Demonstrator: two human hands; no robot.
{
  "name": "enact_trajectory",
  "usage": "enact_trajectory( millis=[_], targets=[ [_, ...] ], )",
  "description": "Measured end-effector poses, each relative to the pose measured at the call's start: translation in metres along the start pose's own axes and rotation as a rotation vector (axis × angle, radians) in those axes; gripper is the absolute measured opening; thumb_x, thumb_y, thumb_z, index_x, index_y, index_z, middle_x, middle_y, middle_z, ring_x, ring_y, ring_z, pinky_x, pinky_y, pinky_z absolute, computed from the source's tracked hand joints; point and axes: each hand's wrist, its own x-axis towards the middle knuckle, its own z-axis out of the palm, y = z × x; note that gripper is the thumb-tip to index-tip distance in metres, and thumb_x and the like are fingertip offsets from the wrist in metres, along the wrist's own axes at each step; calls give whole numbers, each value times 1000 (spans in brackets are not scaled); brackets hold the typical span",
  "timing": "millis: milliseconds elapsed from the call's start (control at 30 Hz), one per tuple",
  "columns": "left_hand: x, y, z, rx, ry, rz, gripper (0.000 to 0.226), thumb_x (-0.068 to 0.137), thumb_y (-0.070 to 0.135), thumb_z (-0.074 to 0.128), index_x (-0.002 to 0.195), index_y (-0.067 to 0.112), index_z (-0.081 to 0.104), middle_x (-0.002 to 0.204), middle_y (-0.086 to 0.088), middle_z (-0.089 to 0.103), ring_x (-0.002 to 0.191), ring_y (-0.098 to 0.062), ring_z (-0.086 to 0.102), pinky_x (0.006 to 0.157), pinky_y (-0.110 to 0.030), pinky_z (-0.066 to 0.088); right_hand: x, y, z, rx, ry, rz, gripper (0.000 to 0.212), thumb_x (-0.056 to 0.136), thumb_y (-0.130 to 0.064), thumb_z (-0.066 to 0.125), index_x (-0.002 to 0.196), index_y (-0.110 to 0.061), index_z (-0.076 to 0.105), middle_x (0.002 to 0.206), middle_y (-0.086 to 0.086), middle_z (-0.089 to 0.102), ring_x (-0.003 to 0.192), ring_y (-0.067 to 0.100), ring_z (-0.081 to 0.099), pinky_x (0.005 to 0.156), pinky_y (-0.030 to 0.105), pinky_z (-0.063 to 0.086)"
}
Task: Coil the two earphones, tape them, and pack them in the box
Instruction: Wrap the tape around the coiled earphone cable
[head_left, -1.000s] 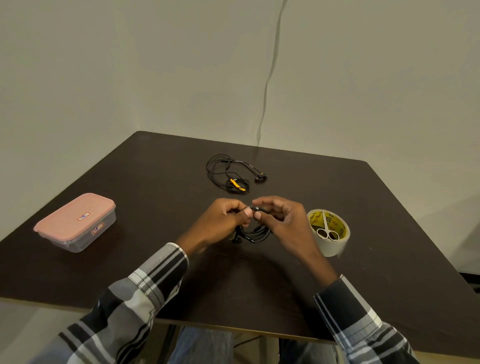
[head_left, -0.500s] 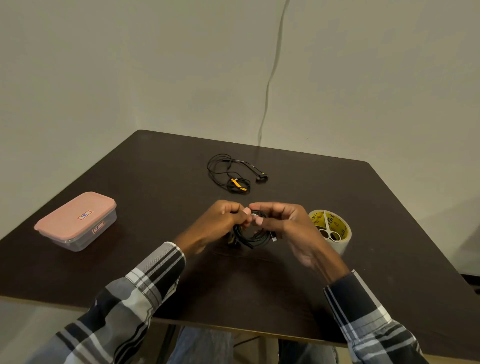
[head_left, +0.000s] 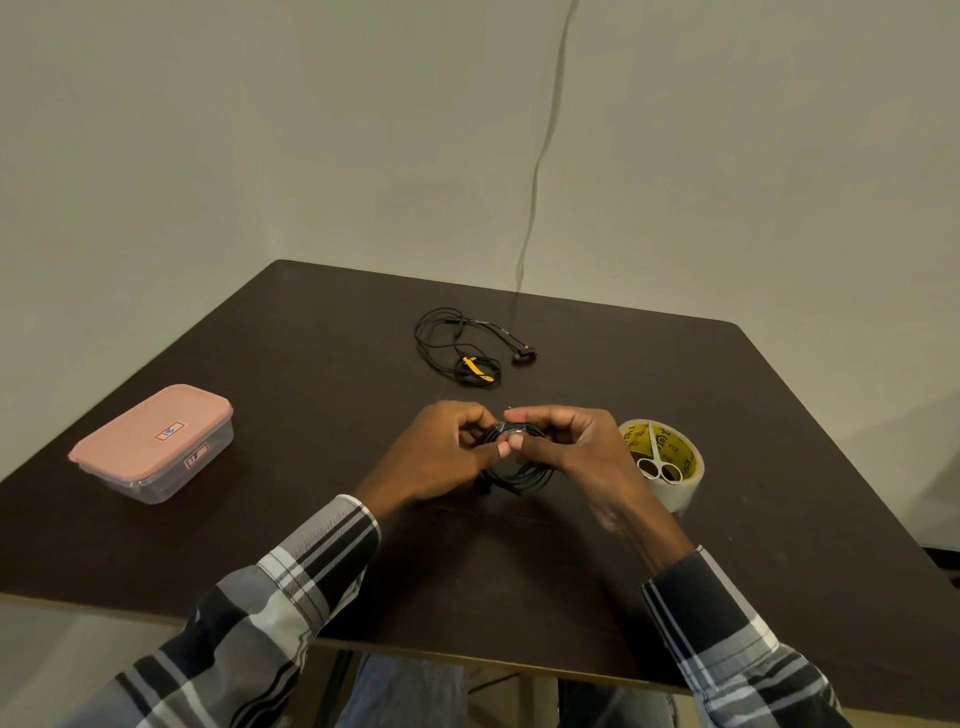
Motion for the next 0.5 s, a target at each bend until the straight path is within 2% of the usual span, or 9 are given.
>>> enact_trajectory(
  millis=[200,267,333,400,500],
  targets=[
    [-1,-2,3,1,99,71,9,86,22,74,91,16,75,70,4,69,56,0,56,55,-15,45,1,3,0,20,29,2,23,84,-6,75,106,-7,76,99,8,78,91,16,73,80,26,58],
    [-1,0,4,-7,119,101,7,86,22,74,91,18,76,70,5,71,58,-2,60,56,-18,47,1,3,1,21,45,6,19,85,-7,75,105,-8,77,98,8,78,92,17,73,85,31,59],
    [-2,1,4,-25,148,91,7,86,21,74,91,19,77,72,3,73,61,-12,66,57,-25,51,2,4,2,8,59,5,17,86,-10,75,102,-12,78,96,7,78,91,17,72,87,33,59],
    [-1,1,5,-68,180,41,5,85,21,74,88,19,77,69,0,72,57,-17,64,55,-30,50,2,4,3,-16,76,-6,15,85,-12,76,100,-15,80,92,7,78,88,17,72,84,32,58],
    [0,2,8,-61,212,-1,5,85,21,73,82,20,78,62,4,69,52,-5,54,54,-25,43,3,5,5,-59,121,-18,14,85,-11,77,98,-13,80,83,6,78,78,14,71,72,25,56]
  ],
)
